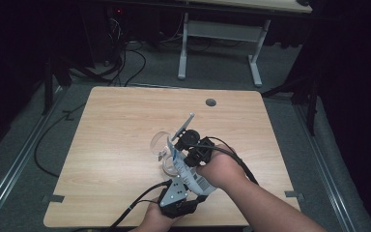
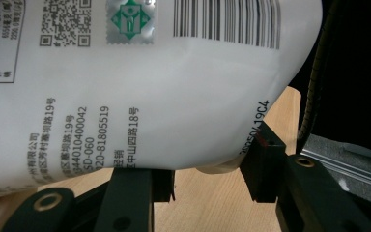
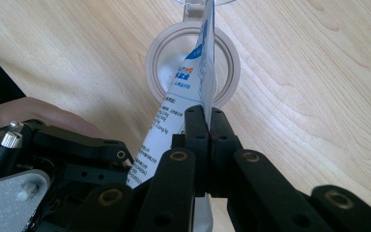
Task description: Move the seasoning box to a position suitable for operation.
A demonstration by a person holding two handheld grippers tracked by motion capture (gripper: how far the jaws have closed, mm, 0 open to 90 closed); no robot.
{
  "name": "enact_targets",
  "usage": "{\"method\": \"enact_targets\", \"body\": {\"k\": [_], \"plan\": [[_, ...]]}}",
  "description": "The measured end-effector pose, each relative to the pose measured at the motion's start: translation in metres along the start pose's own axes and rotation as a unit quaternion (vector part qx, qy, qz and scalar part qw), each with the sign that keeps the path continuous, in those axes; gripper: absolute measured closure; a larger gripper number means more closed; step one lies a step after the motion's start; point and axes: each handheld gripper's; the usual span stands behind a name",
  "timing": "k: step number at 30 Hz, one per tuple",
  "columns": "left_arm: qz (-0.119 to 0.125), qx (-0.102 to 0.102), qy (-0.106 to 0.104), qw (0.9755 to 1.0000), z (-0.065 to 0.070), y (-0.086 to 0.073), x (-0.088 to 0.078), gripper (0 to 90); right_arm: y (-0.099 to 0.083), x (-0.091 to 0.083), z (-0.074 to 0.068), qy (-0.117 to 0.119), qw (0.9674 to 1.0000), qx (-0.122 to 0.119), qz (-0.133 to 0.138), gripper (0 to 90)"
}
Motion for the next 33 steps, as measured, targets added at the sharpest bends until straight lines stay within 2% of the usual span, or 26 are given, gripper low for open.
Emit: {"method": "enact_targets", "body": {"k": [33], "plan": [[0.001, -0.007, -0.006, 1.0000, -0.0023, 0.0009, 0.0015, 61.5, 0.0007, 0.0002, 0.0018, -0.002, 1.0000, -0.004, 0.002, 89.8]]}}
Point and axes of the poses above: each handheld gripper's, and its own axes: x roughly forward along the jaws, y roughly out of its top, z roughly to its right, and after that the axes turned 13 degrees about y, right-handed
